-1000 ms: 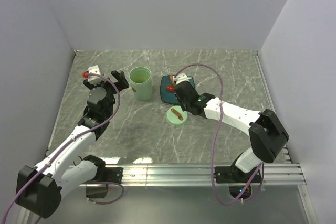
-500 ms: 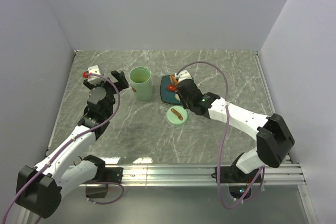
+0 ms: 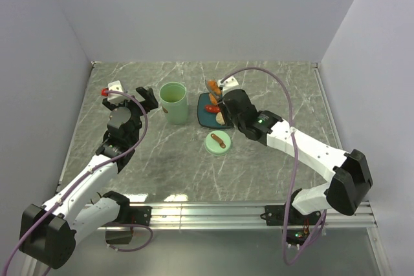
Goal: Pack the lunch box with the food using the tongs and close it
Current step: Pick up the food using the clamp, then place the food into the lunch box, then pick up the food using the clamp
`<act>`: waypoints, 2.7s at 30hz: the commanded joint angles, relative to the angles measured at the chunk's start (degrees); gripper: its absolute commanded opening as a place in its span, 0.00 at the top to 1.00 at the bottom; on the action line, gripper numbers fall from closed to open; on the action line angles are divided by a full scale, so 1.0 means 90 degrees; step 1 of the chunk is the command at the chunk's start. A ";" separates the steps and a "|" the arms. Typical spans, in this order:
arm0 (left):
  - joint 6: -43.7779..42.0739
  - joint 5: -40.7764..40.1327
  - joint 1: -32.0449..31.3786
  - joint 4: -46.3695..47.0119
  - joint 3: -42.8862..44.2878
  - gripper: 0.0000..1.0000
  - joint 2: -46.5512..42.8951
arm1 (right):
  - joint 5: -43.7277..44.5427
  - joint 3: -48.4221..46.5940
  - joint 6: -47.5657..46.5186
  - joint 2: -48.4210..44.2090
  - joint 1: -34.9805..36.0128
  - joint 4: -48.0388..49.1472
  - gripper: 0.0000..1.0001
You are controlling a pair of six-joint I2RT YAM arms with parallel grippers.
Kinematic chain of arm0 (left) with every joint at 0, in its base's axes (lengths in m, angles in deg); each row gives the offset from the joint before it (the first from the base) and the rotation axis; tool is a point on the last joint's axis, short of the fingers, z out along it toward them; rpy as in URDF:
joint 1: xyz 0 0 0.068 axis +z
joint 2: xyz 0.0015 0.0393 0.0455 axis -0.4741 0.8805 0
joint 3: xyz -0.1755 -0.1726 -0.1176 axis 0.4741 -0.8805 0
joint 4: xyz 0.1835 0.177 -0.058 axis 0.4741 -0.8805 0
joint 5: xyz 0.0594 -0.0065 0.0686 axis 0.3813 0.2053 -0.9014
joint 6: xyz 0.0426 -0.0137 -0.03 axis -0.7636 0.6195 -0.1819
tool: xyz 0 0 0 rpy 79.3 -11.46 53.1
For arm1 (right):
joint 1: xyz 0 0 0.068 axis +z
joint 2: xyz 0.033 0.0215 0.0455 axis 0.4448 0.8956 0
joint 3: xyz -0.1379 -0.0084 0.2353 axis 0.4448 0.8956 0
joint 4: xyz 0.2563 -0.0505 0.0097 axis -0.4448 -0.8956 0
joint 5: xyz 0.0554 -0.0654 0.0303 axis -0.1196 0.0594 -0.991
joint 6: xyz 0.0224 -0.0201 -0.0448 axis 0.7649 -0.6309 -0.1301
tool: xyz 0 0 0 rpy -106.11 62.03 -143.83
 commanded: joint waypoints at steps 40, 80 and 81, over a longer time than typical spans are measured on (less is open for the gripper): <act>0.0044 -0.0228 0.0029 0.0267 -0.0095 0.01 -0.0177 | -0.1063 -0.1804 -0.0724 0.0939 0.0901 0.0495 0.46; 0.0024 0.0143 0.0029 0.0267 -0.0037 0.01 -0.0118 | 0.0246 0.1194 0.0878 -0.0448 -0.0436 0.0387 0.47; 0.0024 0.0133 0.0029 0.0277 -0.0047 0.01 -0.0128 | 0.0217 0.1204 0.0926 -0.0419 -0.0446 0.0349 0.47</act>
